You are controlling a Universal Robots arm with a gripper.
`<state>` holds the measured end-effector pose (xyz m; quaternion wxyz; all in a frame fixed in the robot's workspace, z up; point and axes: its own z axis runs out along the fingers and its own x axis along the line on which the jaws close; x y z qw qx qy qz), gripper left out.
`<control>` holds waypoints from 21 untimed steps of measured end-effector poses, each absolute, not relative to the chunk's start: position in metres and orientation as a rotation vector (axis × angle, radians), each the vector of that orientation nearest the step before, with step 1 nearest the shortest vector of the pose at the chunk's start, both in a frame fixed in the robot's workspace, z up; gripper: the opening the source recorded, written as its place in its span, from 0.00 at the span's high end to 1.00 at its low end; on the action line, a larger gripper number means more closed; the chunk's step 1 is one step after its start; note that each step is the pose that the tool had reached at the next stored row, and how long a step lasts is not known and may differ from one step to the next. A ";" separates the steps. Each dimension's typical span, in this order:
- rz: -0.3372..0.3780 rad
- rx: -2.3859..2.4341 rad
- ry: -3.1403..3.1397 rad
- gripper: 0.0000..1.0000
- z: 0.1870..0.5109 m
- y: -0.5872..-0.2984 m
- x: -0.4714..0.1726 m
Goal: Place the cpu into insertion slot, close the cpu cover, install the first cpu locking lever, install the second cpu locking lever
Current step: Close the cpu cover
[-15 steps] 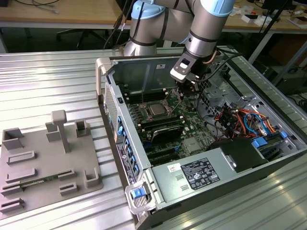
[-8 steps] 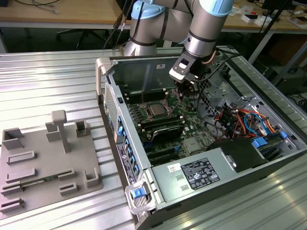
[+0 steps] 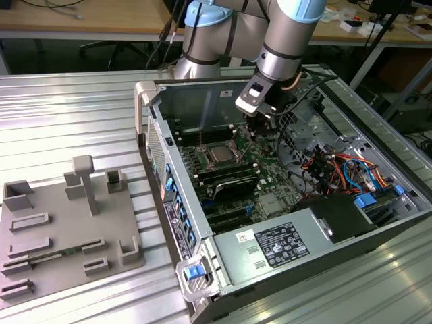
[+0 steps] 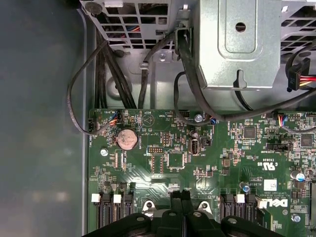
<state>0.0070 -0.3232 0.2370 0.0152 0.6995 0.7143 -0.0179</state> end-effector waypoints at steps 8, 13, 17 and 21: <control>-0.056 2.176 2.223 0.89 0.237 -0.323 0.004; -0.056 2.176 2.223 0.89 0.237 -0.323 0.001; -0.056 2.176 2.223 0.89 0.237 -0.323 -0.002; -0.056 2.176 2.223 0.89 0.237 -0.323 -0.004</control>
